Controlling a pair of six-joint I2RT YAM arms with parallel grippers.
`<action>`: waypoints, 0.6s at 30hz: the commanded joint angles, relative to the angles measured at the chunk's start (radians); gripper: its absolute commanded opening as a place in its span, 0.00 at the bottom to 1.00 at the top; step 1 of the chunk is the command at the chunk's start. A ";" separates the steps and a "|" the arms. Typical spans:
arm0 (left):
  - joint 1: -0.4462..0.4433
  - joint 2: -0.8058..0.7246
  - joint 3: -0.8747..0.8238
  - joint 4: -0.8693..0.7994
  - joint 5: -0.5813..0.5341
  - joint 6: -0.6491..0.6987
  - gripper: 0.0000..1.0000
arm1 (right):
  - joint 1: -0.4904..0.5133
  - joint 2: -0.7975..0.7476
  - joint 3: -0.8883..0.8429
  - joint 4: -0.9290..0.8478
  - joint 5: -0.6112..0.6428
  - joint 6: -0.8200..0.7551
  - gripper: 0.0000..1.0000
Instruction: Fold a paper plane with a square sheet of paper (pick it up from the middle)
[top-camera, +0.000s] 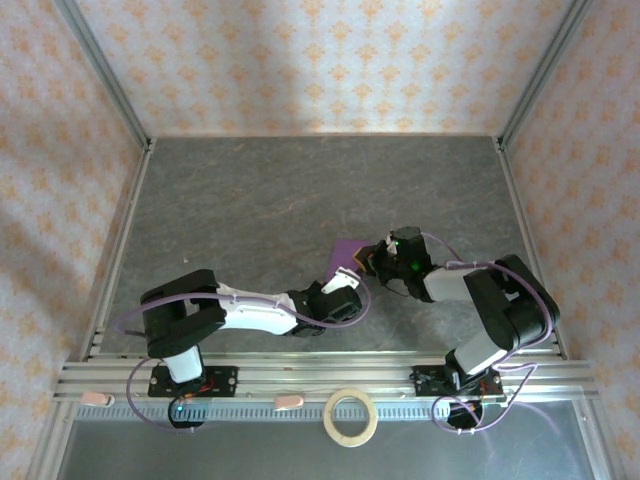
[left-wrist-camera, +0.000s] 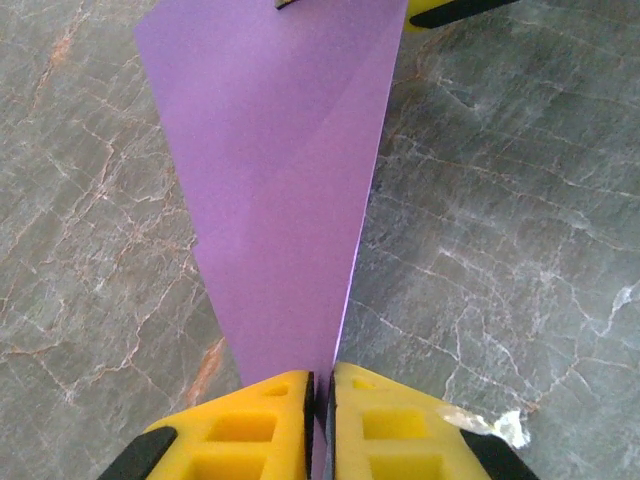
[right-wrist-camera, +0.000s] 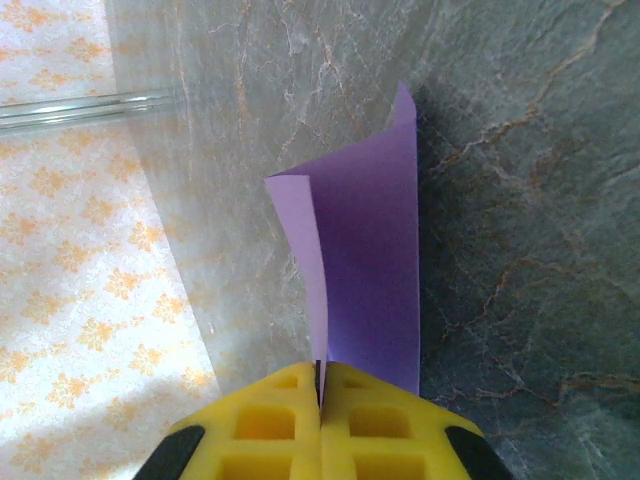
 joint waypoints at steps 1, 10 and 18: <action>-0.009 0.016 0.024 -0.027 -0.049 0.015 0.13 | 0.003 -0.024 -0.006 0.008 0.025 0.009 0.00; -0.008 0.026 0.018 -0.022 -0.038 0.013 0.03 | 0.003 -0.029 -0.003 -0.014 0.032 -0.006 0.02; -0.005 0.045 0.004 0.000 0.025 0.006 0.00 | -0.067 -0.137 0.053 -0.321 0.153 -0.193 0.35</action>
